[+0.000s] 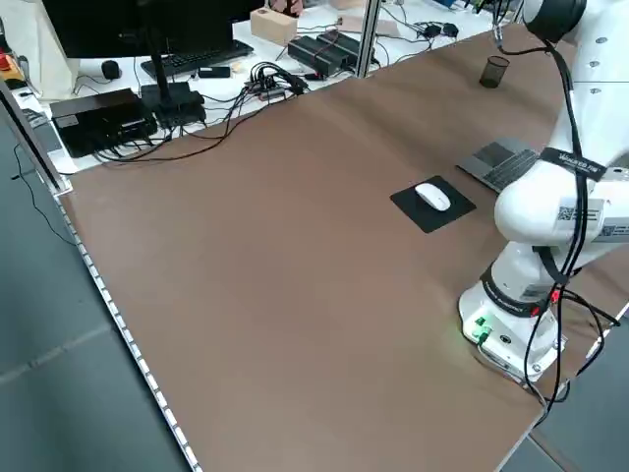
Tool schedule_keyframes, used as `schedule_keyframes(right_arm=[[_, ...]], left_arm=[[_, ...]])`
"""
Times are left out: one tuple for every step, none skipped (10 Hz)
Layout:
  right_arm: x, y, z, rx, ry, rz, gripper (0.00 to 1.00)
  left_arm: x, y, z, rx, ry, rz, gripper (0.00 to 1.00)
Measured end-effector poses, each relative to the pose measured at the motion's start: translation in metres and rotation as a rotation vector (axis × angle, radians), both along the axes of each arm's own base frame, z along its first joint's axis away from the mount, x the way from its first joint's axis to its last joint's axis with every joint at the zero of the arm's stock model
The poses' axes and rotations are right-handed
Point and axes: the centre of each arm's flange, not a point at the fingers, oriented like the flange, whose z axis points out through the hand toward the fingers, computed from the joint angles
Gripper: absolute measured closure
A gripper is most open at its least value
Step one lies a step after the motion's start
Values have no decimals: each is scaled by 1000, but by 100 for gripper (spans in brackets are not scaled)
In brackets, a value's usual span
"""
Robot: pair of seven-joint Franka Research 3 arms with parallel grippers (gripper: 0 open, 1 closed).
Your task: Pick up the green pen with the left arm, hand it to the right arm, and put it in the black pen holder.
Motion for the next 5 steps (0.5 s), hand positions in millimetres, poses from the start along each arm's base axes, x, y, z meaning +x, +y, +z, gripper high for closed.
schedule_keyframes(right_arm=[[1, -1, 0, -4, -6, 11, 82], [3, -4, 0, -14, -19, 38, 82], [6, -9, 0, -32, -41, 88, 82], [12, -19, 0, -60, -73, 160, 82], [21, -34, 0, -93, -112, 243, 82]], left_arm=[[0, 1, 1, 0, -3, 1, 57], [0, 1, 4, -2, -6, 1, 55], [-1, 4, 12, -6, -13, 4, 54], [-3, 10, 24, -2, -16, 12, 53], [-4, 21, 36, 13, -9, 30, 54]])
